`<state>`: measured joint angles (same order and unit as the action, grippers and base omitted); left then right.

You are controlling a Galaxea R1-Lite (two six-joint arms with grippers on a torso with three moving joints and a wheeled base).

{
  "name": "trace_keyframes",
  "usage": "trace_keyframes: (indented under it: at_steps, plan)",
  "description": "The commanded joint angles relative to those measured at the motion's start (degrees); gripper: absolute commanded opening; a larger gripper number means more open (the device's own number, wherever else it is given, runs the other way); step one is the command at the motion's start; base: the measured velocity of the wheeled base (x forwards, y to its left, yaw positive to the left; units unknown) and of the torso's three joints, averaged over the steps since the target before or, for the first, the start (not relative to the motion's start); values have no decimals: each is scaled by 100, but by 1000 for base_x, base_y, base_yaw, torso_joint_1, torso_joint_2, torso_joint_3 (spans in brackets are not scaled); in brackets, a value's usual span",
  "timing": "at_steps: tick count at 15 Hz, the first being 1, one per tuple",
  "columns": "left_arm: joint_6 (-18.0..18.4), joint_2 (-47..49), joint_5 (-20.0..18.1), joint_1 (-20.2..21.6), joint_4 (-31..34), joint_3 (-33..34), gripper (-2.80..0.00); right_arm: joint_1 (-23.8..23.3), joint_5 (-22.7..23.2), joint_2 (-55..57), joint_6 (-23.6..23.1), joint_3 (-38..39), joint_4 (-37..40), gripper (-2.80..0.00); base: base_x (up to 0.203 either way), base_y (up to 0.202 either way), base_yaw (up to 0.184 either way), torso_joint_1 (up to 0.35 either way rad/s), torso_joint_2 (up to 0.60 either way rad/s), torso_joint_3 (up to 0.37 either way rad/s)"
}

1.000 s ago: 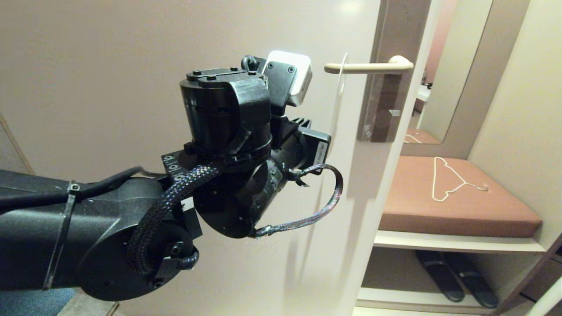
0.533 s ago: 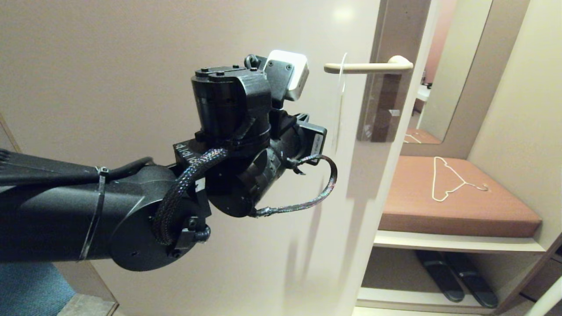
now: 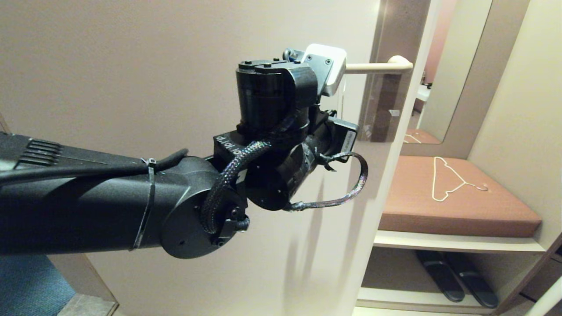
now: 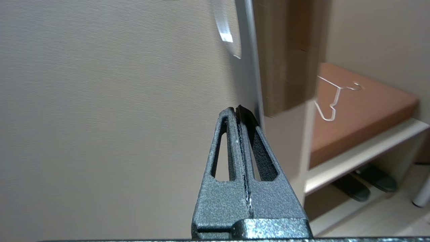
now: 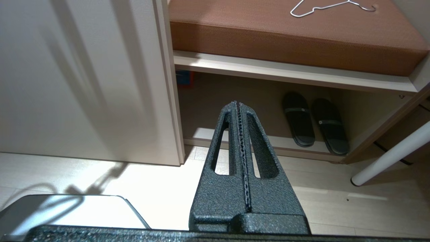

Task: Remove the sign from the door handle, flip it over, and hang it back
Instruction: Hang the sign back with the other side facing out

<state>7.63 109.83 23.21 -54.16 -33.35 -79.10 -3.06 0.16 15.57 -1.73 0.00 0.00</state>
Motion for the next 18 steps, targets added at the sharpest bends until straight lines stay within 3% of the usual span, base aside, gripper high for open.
trace_keyframes:
  at_steps: [1, 11, 18]
  plan:
    - [2, 105, 17, -157, -25, -25, -280, -2, 2, 8, -3, 0, 0, -280, 0, 0, 0, 0, 0, 0]
    - [10, 322, 9, -187, -22, -266, -280, -2, 2, 8, -3, 0, 0, -280, 0, 0, 0, 0, 0, 0]
    - [12, 617, -53, 159, 70, -674, -280, -2, 2, 8, -3, 0, 0, -280, 0, 0, 0, 0, 0, 0]
